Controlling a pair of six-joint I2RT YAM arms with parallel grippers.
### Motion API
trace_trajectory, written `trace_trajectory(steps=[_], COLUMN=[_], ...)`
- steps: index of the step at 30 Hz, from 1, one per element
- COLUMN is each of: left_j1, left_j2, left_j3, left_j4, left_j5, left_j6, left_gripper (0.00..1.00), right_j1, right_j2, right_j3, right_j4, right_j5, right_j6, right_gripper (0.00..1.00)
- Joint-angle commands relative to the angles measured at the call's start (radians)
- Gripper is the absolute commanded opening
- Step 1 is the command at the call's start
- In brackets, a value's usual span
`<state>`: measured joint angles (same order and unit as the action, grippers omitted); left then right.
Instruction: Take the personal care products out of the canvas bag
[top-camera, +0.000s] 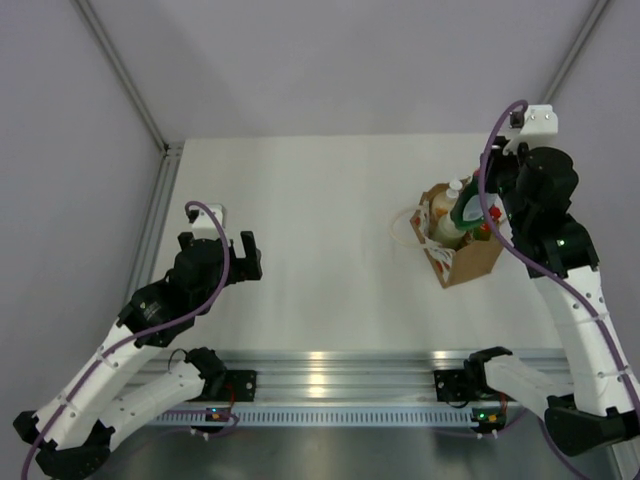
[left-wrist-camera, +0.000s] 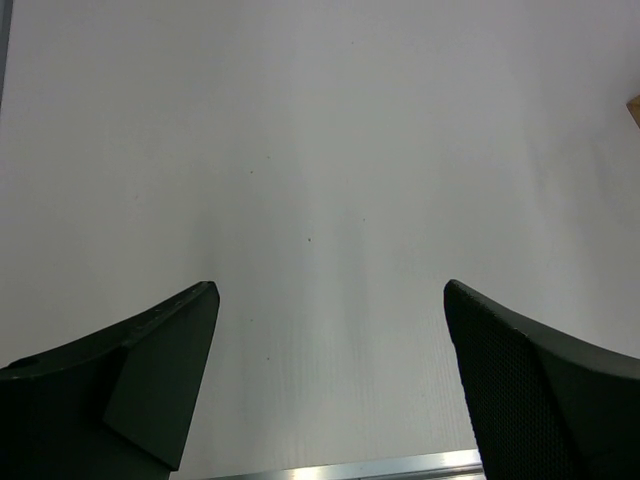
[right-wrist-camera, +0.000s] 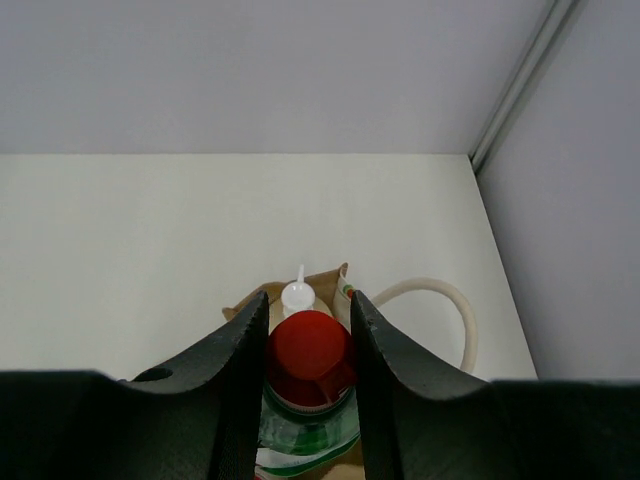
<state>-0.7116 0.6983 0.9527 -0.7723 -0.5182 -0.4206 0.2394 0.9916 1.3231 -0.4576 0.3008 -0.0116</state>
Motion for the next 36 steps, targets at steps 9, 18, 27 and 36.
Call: trace_trajectory(steps=[9,18,27,36], left_j1=[-0.002,-0.002,-0.002,-0.002], left_j2=[0.004,0.007,0.007,0.007], left_j3=[-0.005,-0.008,-0.008,-0.008], left_j4=[0.018,0.015,0.015,0.015], left_j5=[-0.023,-0.031,-0.036,-0.039], left_j6=[-0.004,-0.004,-0.007,-0.007], left_gripper=[0.98,0.98,0.98,0.98], right_j1=[0.041,0.138,0.228,0.308], right_j2=[0.120,0.226,0.364,0.487], right_j3=[0.142,0.174,0.290,0.370], right_j4=[0.154,0.249,0.264,0.293], right_j5=[-0.235,-0.287,-0.278,-0.272], right_j6=[0.038,0.042,0.001,-0.060], right_gripper=[0.00,0.00,0.00,0.00])
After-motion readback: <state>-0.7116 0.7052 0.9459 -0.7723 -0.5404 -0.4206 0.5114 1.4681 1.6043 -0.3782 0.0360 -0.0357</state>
